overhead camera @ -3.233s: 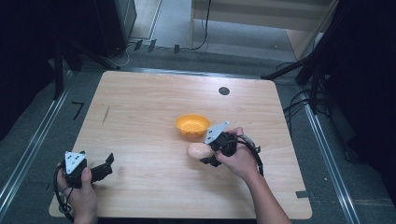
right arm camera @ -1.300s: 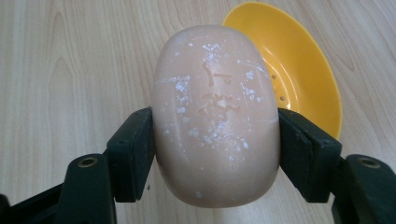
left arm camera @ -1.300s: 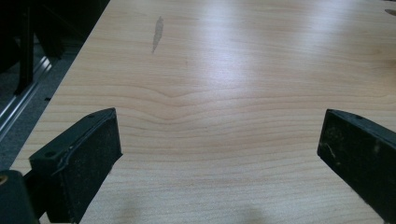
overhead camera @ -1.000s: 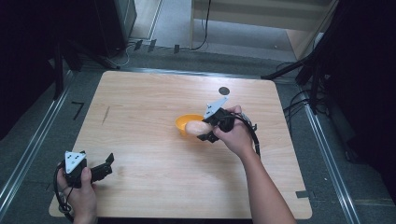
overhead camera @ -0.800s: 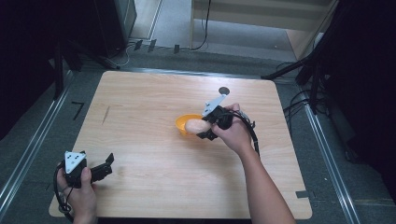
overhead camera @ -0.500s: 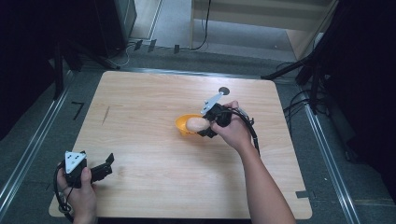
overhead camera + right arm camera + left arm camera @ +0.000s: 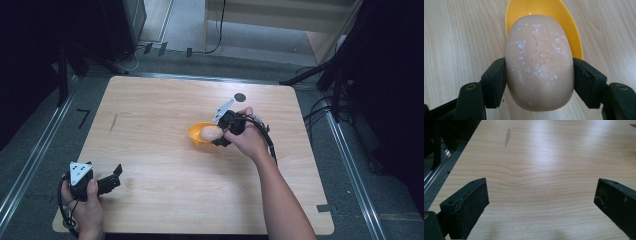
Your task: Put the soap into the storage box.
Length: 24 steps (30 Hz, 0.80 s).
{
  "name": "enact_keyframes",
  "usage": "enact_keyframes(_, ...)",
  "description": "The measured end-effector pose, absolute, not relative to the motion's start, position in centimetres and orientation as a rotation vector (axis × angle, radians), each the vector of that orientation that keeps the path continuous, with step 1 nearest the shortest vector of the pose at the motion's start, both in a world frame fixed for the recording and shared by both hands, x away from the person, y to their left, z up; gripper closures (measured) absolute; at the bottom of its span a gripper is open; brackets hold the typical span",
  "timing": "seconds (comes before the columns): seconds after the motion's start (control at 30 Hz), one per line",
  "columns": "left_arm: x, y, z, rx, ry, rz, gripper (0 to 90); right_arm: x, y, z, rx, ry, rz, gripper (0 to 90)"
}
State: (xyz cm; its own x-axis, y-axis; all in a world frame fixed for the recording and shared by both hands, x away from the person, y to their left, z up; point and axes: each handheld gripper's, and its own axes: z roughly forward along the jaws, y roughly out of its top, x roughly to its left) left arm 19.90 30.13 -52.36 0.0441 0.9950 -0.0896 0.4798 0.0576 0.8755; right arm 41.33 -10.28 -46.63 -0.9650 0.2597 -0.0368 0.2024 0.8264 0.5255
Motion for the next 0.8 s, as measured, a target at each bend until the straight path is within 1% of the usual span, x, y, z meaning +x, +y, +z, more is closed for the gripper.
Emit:
enact_keyframes(0.53,19.91,30.12,-52.37,1.532,1.546,0.825,0.1,41.66,-10.21,-47.00,0.390,2.902,0.836,33.2)
enact_keyframes(0.8,19.93,30.16,-52.36,1.535,1.546,0.823,0.1,41.81,-10.38,-47.03,0.400,2.903,0.871,36.6)
